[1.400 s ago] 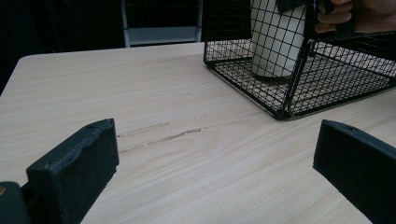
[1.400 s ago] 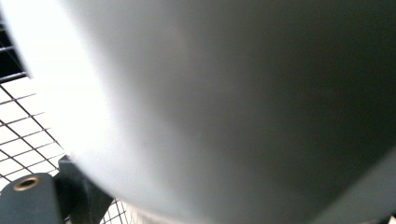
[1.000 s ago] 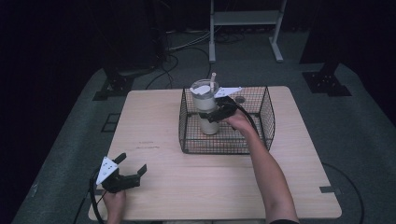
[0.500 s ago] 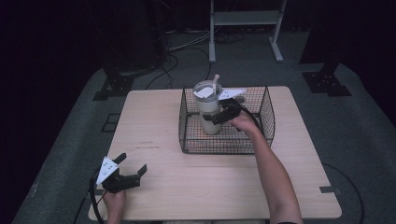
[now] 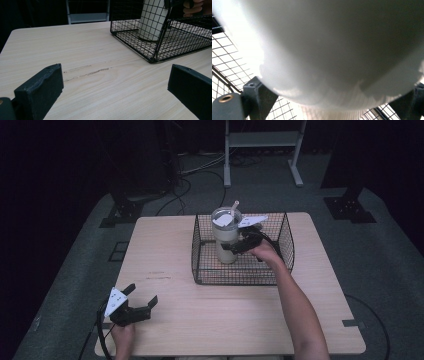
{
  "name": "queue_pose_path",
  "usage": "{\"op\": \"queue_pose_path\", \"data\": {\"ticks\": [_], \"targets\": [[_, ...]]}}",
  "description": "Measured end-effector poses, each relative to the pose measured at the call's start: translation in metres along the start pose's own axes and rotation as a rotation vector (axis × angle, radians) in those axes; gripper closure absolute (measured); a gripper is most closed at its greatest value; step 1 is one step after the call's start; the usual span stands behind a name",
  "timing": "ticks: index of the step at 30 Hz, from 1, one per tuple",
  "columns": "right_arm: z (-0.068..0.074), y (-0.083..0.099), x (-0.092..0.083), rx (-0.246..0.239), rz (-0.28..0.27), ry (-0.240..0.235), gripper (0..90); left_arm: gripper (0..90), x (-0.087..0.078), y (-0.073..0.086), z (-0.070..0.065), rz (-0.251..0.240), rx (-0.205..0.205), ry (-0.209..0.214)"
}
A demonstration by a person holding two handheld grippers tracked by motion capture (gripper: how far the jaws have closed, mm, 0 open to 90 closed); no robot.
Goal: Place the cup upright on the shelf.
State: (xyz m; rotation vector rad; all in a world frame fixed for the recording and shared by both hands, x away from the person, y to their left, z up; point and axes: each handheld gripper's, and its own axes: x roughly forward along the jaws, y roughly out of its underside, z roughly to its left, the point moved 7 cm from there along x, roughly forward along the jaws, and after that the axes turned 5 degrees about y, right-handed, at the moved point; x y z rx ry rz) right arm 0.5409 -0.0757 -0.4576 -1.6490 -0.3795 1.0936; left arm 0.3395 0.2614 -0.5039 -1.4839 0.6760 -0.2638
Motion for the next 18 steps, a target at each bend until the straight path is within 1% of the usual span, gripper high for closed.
{"op": "queue_pose_path", "data": {"ticks": [2, 7, 9, 12, 18], "targets": [[0.000, 0.000, -0.002, -0.002, 0.008, -0.003, 8.5, 0.0, 0.000, 0.000, 0.000, 0.000, 0.000, -0.001], [-0.001, 0.000, -0.007, 0.012, 0.020, 0.000, 8.5, 0.0, 0.000, 0.000, 0.000, 0.000, 0.000, -0.002], [-0.001, 0.001, -0.008, 0.001, 0.025, -0.003, 8.6, 0.0, 0.000, 0.000, 0.000, 0.001, 0.000, -0.002], [0.000, 0.001, -0.009, 0.003, 0.034, 0.006, 8.7, 0.0, 0.000, 0.000, 0.000, 0.001, 0.001, 0.000], [0.001, 0.001, -0.011, -0.012, 0.049, 0.031, 9.0, 0.0, -0.001, 0.000, -0.001, 0.000, 0.002, 0.003]]}}
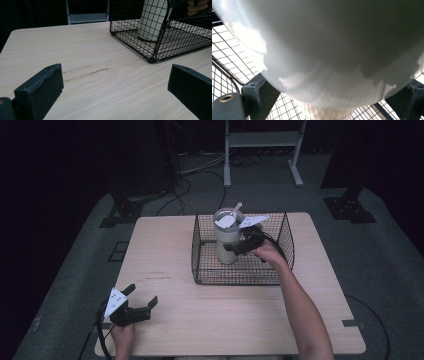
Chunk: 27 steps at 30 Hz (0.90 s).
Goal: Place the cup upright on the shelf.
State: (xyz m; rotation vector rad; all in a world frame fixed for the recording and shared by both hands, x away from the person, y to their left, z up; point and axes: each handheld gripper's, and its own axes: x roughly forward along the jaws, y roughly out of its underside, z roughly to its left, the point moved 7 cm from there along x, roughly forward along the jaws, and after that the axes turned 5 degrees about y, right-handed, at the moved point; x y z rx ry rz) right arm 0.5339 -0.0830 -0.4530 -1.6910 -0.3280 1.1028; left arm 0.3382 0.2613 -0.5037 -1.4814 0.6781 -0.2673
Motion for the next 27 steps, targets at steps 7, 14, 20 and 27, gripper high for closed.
{"op": "queue_pose_path", "data": {"ticks": [7, 14, 20, 27], "targets": [[0.000, -0.001, -0.013, 0.012, 0.024, 0.013, 9.4, 0.0, 0.000, 0.000, 0.000, 0.000, 0.000, 0.002], [0.001, 0.000, -0.028, 0.024, 0.053, 0.025, 9.3, 0.0, 0.000, 0.000, 0.000, 0.002, 0.002, -0.001], [-0.001, 0.001, -0.040, 0.051, 0.062, 0.039, 9.3, 0.0, 0.000, 0.000, 0.000, 0.000, 0.003, -0.001], [0.000, -0.006, -0.054, 0.054, 0.046, 0.052, 9.3, 0.0, 0.000, 0.000, 0.000, 0.002, 0.002, -0.002]]}}
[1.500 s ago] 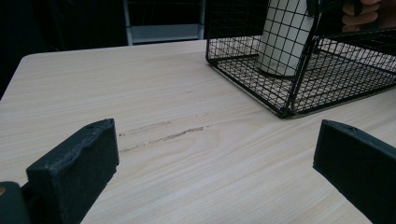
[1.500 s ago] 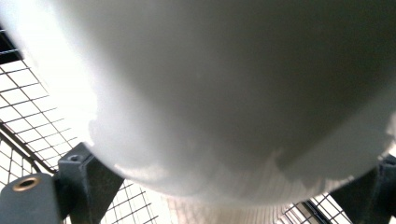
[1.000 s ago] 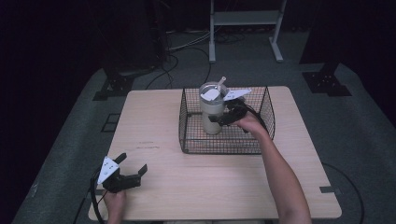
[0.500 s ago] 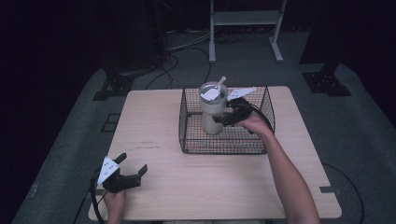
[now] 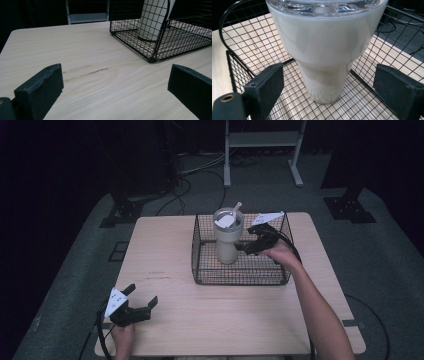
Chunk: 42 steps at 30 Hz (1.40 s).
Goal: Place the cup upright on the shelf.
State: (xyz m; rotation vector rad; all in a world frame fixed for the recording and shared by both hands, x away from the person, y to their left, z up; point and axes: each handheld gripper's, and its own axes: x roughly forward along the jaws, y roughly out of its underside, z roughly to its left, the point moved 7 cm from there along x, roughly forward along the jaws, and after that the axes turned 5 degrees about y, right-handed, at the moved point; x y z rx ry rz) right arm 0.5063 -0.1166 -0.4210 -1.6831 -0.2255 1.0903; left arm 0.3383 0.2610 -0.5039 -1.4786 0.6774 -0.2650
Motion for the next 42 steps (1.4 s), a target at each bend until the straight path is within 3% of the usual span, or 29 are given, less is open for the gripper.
{"op": "queue_pose_path", "data": {"ticks": [4, 17, 25, 42], "targets": [[0.000, 0.000, -0.006, -0.008, 0.007, 0.019, 9.3, 0.0, 0.000, 0.000, 0.000, 0.000, 0.001, 0.000], [0.003, -0.001, -0.025, 0.024, -0.005, 0.014, 9.3, 0.0, 0.000, 0.000, 0.000, -0.001, 0.001, -0.001], [0.011, -0.003, -0.042, 0.000, -0.019, 0.012, 9.3, 0.0, 0.001, 0.000, 0.000, 0.001, 0.002, -0.002], [0.022, 0.009, -0.059, -0.032, -0.011, -0.002, 9.3, 0.0, 0.001, 0.000, -0.001, 0.004, 0.003, -0.003]]}}
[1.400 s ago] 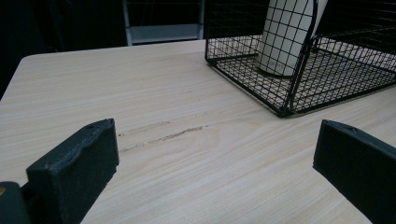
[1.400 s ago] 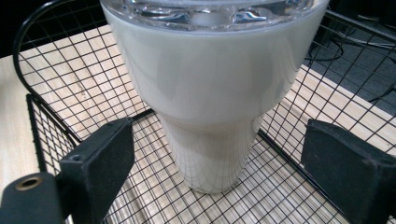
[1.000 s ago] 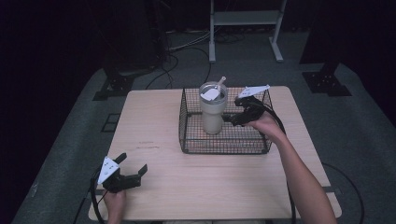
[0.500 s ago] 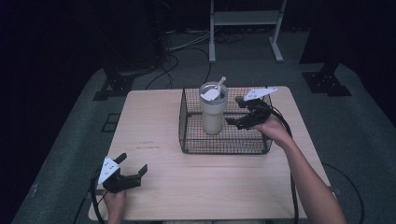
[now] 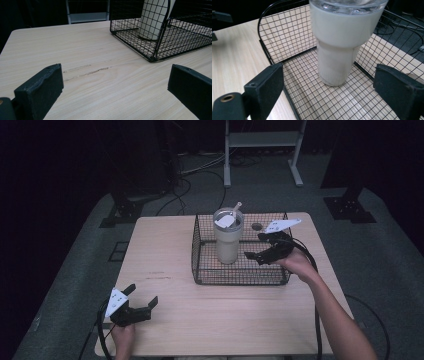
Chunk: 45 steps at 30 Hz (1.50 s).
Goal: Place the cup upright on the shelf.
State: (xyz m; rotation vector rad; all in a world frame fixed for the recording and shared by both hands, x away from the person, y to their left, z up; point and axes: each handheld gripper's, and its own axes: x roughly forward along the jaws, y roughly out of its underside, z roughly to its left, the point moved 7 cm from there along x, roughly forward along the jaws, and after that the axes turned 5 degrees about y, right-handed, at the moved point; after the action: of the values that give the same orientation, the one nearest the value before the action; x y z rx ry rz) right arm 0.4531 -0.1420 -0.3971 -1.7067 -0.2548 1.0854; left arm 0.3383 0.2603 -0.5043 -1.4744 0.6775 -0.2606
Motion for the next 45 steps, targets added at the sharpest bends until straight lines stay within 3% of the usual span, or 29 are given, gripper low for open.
{"op": "queue_pose_path", "data": {"ticks": [30, 45], "targets": [[0.021, 0.037, -0.029, -0.029, 0.002, -0.019, 9.4, 0.0, 0.000, 0.000, 0.000, 0.000, -0.001, -0.002], [0.032, 0.058, -0.038, -0.017, -0.013, -0.034, 9.4, 0.0, 0.000, 0.000, 0.000, 0.002, 0.001, -0.003]]}}
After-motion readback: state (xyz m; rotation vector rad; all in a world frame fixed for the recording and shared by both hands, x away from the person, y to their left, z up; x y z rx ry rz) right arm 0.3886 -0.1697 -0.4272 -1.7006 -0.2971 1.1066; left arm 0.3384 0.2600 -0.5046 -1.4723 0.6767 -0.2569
